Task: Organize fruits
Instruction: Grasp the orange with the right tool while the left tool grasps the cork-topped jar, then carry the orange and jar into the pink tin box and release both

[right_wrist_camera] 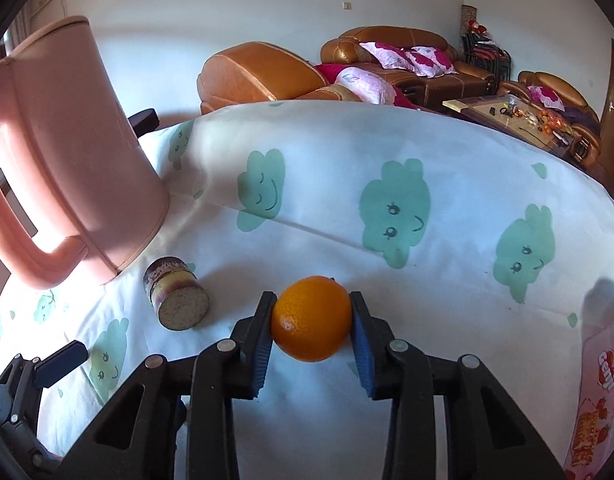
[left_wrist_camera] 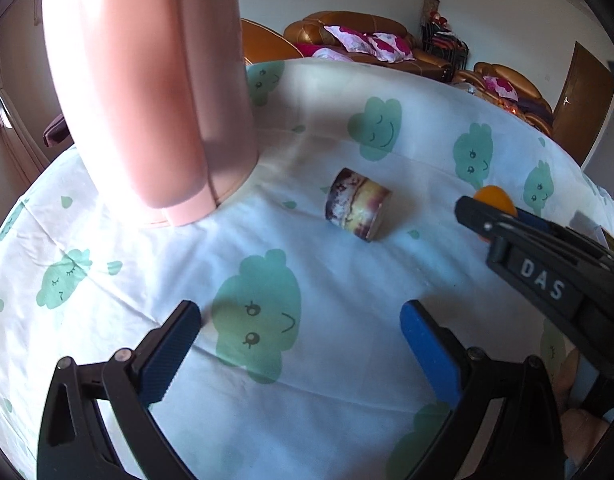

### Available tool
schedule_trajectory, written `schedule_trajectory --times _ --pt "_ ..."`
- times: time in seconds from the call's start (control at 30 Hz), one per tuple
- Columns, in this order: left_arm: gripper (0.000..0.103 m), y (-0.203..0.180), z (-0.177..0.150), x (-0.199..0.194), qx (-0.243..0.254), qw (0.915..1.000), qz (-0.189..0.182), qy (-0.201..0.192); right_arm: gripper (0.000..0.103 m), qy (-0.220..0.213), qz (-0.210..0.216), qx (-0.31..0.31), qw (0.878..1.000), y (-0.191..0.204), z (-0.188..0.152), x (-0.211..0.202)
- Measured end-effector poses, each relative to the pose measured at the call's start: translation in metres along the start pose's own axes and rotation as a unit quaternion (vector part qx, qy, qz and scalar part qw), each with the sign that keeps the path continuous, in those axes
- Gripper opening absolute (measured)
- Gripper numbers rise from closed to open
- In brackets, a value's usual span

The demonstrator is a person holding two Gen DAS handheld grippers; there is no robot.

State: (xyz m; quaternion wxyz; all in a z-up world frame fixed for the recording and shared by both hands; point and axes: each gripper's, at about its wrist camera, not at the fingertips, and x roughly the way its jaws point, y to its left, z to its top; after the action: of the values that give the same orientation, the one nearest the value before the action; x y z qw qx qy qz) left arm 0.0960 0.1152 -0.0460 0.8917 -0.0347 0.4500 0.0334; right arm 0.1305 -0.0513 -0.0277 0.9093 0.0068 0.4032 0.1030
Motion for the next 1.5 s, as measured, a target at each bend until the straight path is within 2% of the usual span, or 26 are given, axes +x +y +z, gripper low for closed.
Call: schedule_trajectory --times 0.17,0.27,0.47,0.6,0.73,0.83,0.9,0.93,1.23,1.5 --pt "0.092 -0.004 0.006 -0.001 -0.001 0.9995 -0.03 -0.013 0.038 -0.039 -0.011 0.023 0.999 -0.016 -0.011 -0.027" --pt "0.092 -0.015 0.012 0.001 -0.008 0.9994 -0.03 -0.017 0.038 -0.048 -0.005 0.053 0.997 -0.029 -0.014 -0.033" --pt "0.092 -0.041 0.045 0.023 -0.038 0.9985 0.032 -0.022 0.038 -0.049 -0.004 0.104 0.993 -0.052 -0.019 -0.035" --pt "0.086 -0.048 0.062 0.046 -0.062 0.9959 0.065 -0.005 0.038 -0.044 0.002 0.115 0.992 -0.056 -0.019 -0.033" --pt "0.084 -0.048 0.067 0.051 -0.078 0.9941 0.076 -0.008 0.038 -0.035 0.006 0.115 0.993 -0.055 -0.019 -0.028" --pt "0.069 -0.046 0.065 0.049 -0.081 0.9937 0.075 -0.015 0.038 -0.03 0.004 0.114 0.993 -0.053 -0.018 -0.026" --pt "0.046 -0.042 0.061 0.045 -0.084 0.9934 0.075 -0.022 0.038 -0.029 0.003 0.113 0.993 -0.052 -0.018 -0.024" --pt "0.043 -0.04 0.061 0.045 -0.084 0.9937 0.071 -0.023 0.038 -0.029 0.002 0.112 0.993 -0.053 -0.018 -0.024" --pt "0.043 -0.037 0.053 0.036 -0.076 0.9958 0.039 -0.033 0.038 -0.041 -0.014 0.099 0.994 -0.048 -0.018 -0.026" --pt "0.043 -0.057 0.03 0.007 -0.033 0.9974 0.019 -0.062 0.038 -0.099 -0.061 0.068 0.991 -0.038 -0.026 -0.057"
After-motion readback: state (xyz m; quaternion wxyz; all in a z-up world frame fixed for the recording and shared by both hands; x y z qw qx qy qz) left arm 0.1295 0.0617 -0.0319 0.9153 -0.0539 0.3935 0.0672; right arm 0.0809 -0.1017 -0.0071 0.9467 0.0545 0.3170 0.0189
